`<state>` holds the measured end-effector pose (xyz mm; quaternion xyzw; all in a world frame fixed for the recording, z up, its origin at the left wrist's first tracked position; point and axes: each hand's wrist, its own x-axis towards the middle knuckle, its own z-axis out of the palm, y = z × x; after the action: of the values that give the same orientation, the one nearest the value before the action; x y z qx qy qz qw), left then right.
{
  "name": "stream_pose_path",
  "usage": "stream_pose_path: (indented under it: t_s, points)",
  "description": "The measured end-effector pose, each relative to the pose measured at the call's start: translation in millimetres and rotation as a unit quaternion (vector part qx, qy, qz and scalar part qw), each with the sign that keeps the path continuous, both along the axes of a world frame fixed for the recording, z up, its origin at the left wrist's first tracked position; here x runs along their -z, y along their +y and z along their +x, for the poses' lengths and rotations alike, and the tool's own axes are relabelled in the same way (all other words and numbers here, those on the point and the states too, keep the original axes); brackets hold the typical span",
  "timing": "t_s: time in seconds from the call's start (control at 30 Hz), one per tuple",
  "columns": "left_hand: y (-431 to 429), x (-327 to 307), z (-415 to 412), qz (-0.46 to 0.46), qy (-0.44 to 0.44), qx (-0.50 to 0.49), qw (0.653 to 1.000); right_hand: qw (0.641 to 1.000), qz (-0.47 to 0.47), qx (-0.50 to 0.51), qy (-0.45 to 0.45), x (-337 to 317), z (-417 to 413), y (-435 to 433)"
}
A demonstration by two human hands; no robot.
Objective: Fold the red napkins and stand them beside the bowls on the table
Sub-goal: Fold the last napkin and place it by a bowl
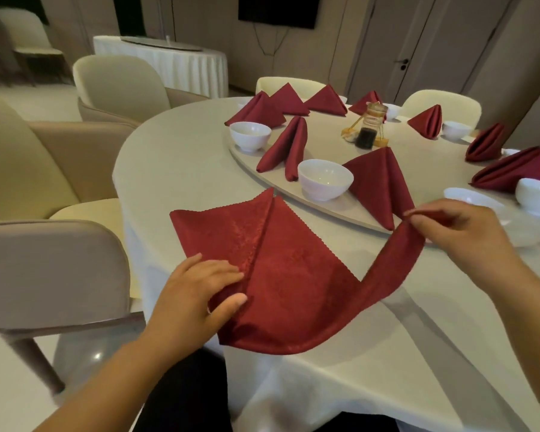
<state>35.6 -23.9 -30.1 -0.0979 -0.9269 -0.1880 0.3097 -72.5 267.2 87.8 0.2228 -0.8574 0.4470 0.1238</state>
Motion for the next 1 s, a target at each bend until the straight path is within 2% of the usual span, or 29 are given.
stream_pose_path:
  t_s: [0.13,0.23,0.3,0.33,0.37,0.4,0.47,0.73,0.83,0.9,1.0]
  points:
    - [12,1,-14,-0.005,-0.178,-0.049,0.983,0.995,0.1,0.021,0.022,6,-44,-70]
    - [11,8,-17,-0.013,-0.225,-0.048,0.973,0.965,0.256,0.04,0.044,28,-71,-118]
    - [8,7,-20,-0.043,-0.243,-0.035,0.969,0.948,0.309,0.052,0.06,41,-82,-143]
    - [7,6,-22,-0.042,-0.221,-0.043,0.973,0.939,0.33,0.057,0.075,45,-86,-153]
    - [4,4,-23,-0.026,-0.239,-0.033,0.97,0.929,0.354,0.061,0.09,49,-91,-162]
    - [2,8,-22,-0.011,-0.21,-0.03,0.977,0.919,0.376,0.063,0.099,52,-95,-168]
    - [-3,10,-20,0.054,-0.243,-0.016,0.968,0.91,0.398,0.066,0.095,58,-102,-177]
    - [-9,14,-21,0.108,-0.235,0.026,0.966,0.878,0.459,0.059,0.124,78,-120,-192]
    - [-9,15,-21,0.089,-0.205,0.048,0.973,0.882,0.451,0.06,0.125,85,-123,-193]
    - [-9,23,-20,0.073,-0.152,0.039,0.985,0.885,0.447,0.057,0.116,86,-124,-195]
    - [-6,29,-20,0.055,-0.11,0.028,0.992,0.914,0.396,0.042,0.075,84,-118,-194]
